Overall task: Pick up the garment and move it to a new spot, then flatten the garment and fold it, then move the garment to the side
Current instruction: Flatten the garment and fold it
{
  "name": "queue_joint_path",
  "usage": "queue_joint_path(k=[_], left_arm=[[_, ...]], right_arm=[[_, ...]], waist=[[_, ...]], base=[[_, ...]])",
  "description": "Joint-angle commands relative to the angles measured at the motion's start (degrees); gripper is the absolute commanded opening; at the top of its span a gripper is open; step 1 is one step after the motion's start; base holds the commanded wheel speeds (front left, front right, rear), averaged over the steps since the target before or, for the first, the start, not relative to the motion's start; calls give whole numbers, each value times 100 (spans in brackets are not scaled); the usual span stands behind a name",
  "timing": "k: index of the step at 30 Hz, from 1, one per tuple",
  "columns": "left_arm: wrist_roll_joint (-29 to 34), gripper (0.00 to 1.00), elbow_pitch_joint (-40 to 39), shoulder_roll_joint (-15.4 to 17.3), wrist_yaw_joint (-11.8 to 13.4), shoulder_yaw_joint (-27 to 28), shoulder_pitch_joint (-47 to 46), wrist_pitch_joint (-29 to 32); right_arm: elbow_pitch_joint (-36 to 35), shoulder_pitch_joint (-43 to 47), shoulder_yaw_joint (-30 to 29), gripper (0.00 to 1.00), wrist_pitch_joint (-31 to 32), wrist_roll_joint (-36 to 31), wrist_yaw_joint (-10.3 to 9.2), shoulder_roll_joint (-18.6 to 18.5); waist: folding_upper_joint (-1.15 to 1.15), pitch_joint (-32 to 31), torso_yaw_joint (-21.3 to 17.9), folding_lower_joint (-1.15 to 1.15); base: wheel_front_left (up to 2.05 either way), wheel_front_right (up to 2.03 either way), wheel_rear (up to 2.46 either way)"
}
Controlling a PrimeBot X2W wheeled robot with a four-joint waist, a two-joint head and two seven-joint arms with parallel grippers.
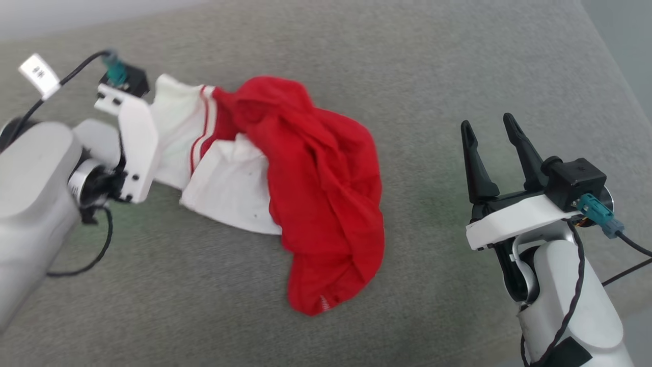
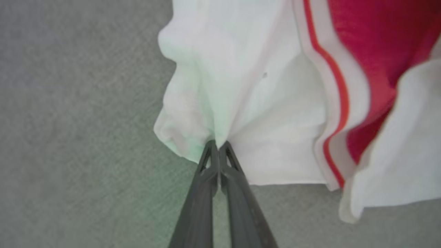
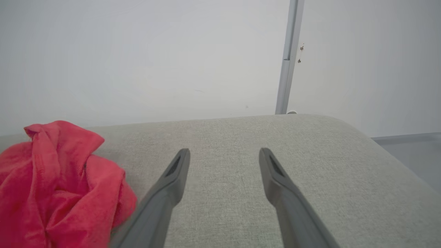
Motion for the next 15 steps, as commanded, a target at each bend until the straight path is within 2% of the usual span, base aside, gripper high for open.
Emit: queue_joint_path(k=[1, 8, 15], left_arm=[[-97, 0, 8, 89, 73, -24, 234, 88], [-505, 0, -701, 620, 536, 62, 1062, 386], [-847, 0, -1474, 837, 959, 223, 1605, 295]], right_arm=[[-21, 41, -2, 100, 13, -21, -2, 2], [-121, 142, -17, 100, 183, -126, -2, 3], [-232, 240, -34, 100, 314, -176, -2, 2]], waist=[[0, -102, 123, 0], [0, -301, 386, 0], [0, -405, 587, 0]], base=[[0, 0, 0], [0, 0, 0], [0, 0, 0]])
